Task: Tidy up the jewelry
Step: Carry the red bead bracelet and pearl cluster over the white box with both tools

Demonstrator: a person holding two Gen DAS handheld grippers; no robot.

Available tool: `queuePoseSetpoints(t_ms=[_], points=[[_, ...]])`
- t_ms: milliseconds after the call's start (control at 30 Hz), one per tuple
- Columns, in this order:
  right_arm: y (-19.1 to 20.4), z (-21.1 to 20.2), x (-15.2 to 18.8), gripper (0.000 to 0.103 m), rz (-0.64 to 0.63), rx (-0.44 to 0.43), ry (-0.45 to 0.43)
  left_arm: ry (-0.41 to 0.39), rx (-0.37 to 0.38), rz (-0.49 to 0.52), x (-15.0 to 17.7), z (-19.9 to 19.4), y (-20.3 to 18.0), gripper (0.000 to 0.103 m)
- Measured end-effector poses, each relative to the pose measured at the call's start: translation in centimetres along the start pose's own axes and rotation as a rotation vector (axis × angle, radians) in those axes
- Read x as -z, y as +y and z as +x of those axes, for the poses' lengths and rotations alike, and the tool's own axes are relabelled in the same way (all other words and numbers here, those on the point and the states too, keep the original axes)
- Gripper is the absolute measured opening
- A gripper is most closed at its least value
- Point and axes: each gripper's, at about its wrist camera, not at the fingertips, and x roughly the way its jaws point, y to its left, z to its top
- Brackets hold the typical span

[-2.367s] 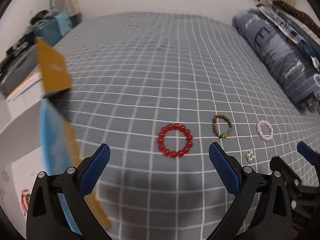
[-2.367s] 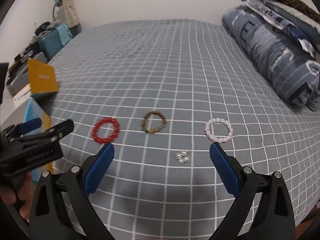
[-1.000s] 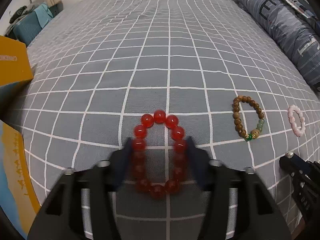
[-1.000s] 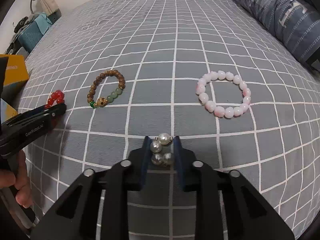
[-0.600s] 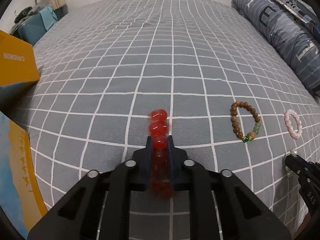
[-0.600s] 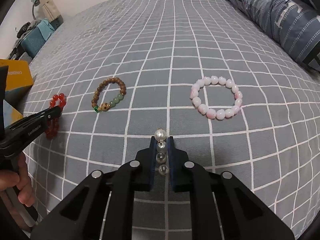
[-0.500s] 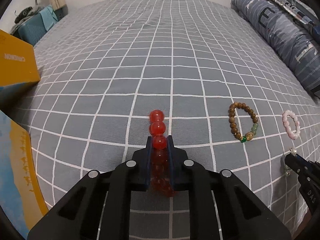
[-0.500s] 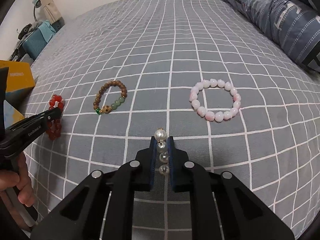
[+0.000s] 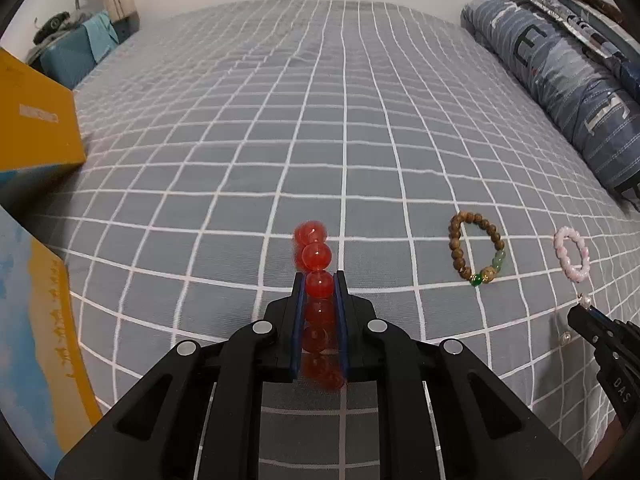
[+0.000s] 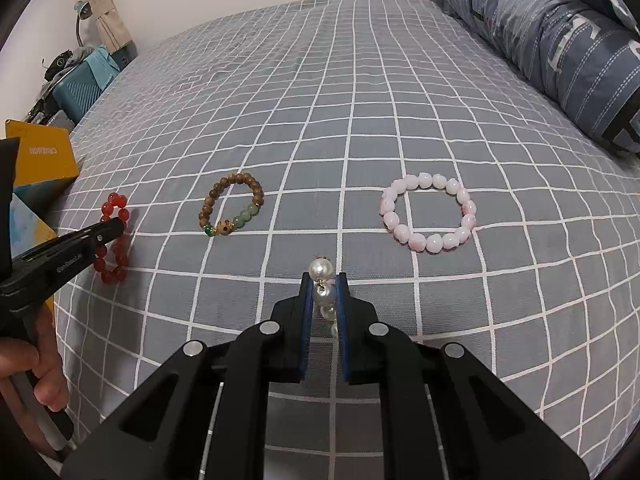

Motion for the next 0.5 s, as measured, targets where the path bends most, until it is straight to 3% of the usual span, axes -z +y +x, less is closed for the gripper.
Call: queuePoseSetpoints(t_ms=[500], points=[[0.9,-2.8,0.0,0.010,-0.013,0.012,-0.037,-0.045,0.029,0.017,0.3,-4.0,-0.4,0.013]])
